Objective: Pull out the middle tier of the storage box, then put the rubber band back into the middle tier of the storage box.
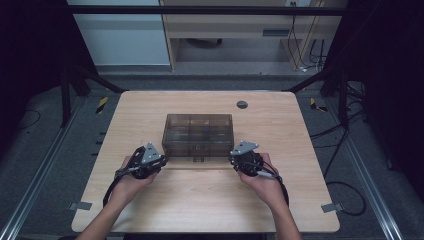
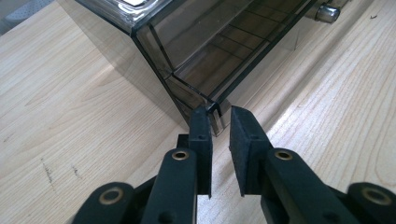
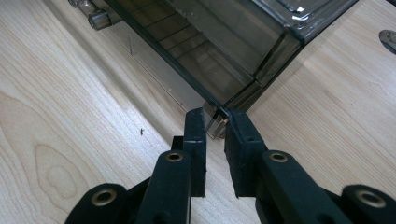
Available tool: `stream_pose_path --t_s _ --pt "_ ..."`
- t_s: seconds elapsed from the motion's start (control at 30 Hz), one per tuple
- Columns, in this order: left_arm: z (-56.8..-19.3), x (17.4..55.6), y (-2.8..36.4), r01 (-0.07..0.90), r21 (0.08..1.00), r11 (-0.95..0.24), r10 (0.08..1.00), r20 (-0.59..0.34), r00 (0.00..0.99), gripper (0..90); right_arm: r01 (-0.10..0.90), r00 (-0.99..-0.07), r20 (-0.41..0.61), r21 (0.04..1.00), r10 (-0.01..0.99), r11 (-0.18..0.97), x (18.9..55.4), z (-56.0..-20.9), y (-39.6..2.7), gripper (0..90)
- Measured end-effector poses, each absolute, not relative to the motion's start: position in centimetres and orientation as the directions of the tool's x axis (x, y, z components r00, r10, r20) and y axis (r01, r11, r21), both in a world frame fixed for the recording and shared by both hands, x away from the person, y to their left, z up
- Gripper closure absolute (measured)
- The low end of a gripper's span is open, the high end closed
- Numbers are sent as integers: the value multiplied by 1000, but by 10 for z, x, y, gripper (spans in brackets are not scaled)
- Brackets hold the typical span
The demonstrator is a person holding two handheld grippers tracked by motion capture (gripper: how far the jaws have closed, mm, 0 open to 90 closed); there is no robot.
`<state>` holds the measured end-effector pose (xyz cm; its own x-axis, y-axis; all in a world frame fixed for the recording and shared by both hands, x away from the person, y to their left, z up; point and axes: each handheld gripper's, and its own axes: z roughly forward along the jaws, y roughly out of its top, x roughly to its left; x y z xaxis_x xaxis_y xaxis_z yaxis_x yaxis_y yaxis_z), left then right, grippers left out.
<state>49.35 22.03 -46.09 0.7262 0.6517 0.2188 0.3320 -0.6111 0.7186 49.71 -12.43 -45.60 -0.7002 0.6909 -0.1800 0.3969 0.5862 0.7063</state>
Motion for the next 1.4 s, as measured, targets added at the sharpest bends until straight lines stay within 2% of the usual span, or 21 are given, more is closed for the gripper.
stream_pose_path --t_s 1.2,1.3,1.33,1.4 --pt "-456 469 220 327 666 -670 613 249 750 812 405 -719 -172 684 673 607 470 -453 -125 812" --pt "-456 465 220 325 659 -679 605 250 756 815 405 -722 -171 683 671 609 467 -453 -125 812" --pt "-457 466 219 296 669 -681 590 263 763 815 404 -721 -171 683 671 608 466 -453 -125 813" --pt "-456 462 219 325 651 -686 600 253 759 816 405 -723 -171 679 669 612 464 -453 -125 813"
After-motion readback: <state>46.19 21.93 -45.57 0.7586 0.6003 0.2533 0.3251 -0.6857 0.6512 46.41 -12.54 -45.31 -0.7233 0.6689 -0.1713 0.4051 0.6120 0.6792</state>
